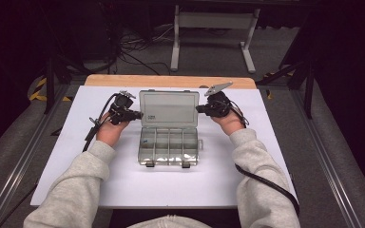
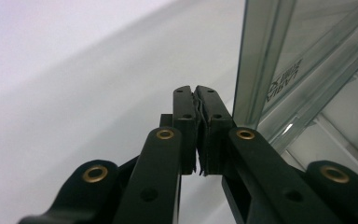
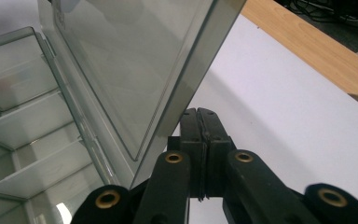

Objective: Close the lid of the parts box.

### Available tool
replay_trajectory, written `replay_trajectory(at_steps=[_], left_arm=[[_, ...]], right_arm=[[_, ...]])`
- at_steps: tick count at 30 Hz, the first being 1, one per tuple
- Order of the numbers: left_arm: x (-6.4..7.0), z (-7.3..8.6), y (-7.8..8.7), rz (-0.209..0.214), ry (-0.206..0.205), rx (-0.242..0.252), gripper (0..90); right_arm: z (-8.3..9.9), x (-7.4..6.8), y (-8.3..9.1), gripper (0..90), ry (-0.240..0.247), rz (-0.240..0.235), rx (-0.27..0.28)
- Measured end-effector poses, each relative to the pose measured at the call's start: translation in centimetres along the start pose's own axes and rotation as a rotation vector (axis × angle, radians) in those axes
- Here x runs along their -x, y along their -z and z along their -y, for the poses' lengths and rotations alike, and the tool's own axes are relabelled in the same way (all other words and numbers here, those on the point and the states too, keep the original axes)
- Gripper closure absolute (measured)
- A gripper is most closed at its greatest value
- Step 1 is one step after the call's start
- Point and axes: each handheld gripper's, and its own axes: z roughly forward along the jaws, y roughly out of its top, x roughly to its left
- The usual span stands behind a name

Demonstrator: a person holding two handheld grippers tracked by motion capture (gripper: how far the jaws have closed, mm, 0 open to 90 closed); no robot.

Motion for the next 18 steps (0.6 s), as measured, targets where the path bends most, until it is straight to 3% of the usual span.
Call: replay_trajectory(at_steps=[18], left_arm=[[0.5, 0.1, 2.3, 0.04, -0.043, 0.077, 87.2]], right_arm=[[-0.8, -1.4, 2.4, 89.6, 0.063, -0.019, 0.036]])
